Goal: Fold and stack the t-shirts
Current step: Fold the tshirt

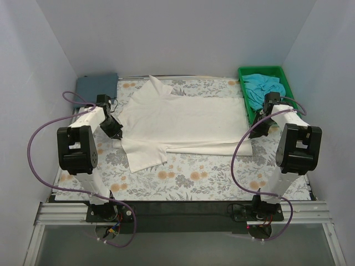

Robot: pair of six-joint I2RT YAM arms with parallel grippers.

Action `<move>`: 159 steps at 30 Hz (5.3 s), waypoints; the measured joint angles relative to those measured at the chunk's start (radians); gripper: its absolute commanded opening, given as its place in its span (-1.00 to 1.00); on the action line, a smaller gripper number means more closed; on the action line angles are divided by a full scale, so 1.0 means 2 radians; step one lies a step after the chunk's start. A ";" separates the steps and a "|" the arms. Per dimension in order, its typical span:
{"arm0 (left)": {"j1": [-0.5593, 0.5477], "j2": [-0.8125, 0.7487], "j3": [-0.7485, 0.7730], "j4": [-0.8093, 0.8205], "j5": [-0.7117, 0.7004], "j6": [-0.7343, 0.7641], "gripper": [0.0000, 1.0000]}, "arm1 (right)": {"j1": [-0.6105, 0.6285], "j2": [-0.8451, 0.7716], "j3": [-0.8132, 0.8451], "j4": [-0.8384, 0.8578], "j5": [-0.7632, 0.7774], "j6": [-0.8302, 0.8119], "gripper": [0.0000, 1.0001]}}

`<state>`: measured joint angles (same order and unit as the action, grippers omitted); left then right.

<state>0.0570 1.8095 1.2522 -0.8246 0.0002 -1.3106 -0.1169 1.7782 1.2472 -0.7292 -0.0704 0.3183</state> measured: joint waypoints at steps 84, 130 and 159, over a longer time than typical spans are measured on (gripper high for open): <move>-0.152 -0.174 -0.239 0.076 -0.028 -0.052 -0.34 | 0.181 -0.284 -0.154 0.069 0.039 -0.043 0.10; -0.170 0.103 0.189 0.135 -0.005 -0.039 -1.00 | 0.181 -0.330 -0.181 0.071 0.104 -0.055 0.08; -0.156 0.095 0.097 0.299 0.021 -0.057 -1.00 | 0.181 -0.325 -0.190 0.078 0.126 -0.064 0.07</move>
<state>-0.2546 1.9995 1.4452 -0.2260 0.0418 -1.4242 0.2455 1.1290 0.8669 -0.5724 0.1806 0.1898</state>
